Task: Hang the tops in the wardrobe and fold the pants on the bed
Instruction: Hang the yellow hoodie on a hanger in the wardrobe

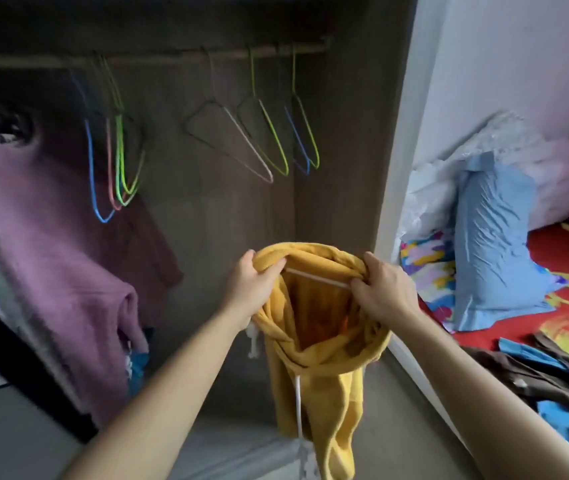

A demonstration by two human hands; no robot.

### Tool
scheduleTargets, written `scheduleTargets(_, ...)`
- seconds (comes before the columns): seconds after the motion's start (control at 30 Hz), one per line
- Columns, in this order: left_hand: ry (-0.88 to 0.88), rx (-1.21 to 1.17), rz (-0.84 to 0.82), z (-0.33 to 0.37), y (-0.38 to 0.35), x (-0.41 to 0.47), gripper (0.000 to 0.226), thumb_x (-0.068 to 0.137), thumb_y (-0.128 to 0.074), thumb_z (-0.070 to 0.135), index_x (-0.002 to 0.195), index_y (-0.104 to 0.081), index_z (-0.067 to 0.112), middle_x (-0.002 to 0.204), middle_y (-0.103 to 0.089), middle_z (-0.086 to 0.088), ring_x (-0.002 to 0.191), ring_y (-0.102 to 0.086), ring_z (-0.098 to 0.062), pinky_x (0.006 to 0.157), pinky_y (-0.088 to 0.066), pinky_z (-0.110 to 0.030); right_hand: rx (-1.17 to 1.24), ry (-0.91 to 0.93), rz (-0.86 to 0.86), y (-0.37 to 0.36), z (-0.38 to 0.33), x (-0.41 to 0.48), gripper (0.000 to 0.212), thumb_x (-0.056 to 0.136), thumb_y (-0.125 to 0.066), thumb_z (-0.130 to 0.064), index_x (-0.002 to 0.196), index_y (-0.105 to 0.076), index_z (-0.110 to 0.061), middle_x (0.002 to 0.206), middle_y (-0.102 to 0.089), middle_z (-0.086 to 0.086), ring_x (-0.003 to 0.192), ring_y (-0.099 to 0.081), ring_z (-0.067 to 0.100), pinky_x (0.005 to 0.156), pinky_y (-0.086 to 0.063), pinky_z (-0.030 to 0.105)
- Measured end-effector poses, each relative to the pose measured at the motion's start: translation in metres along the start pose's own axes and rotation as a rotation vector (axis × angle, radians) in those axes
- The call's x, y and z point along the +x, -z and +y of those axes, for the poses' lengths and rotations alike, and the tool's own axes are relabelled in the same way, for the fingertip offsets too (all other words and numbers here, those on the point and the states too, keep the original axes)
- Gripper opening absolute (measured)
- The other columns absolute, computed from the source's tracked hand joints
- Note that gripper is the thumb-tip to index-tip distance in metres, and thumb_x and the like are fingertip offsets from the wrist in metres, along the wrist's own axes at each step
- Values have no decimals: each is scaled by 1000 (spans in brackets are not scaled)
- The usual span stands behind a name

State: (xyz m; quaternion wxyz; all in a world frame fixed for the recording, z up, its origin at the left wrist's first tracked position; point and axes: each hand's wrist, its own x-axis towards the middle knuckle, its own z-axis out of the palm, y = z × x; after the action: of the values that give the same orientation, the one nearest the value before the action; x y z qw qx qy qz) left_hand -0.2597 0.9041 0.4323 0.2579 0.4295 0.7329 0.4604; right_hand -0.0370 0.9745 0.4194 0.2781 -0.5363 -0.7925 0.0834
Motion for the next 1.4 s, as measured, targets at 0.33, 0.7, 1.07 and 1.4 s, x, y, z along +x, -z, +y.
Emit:
scheduleTargets(0.33,-100,-142,319,-19,53,73,45,94,-58,47,119,-59,10,115,-64,-6,113,-59,-27,93,-46,-30,322,81,-77,-17,-83,81,54,81,-40,-43,130,-58,-26,114,-62,-3,108,-57,16,91,-44,31)
scheduleTargets(0.7,-52,-119,641,-37,106,123,29,90,-66,40,89,-58,13,87,-63,-2,83,-62,-20,76,-50,-36,426,320,142,-12,-171,245,67,91,-64,-28,148,-37,-4,141,-46,20,129,-48,35,107,-37,36)
scheduleTargets(1.07,-45,50,791,-52,109,122,27,86,-70,44,79,-54,23,80,-64,6,73,-61,-1,62,-43,-23,634,209,-49,-57,-205,291,31,105,-40,-16,128,-59,-7,126,-65,20,119,-57,39,89,-42,37)
scheduleTargets(1.4,-119,170,633,-68,97,124,32,82,-75,43,76,-49,25,76,-61,8,72,-60,-11,66,-47,-31,910,194,-132,-125,-127,170,27,97,-61,-33,119,-50,-22,79,-65,5,66,-67,18,64,-60,45)
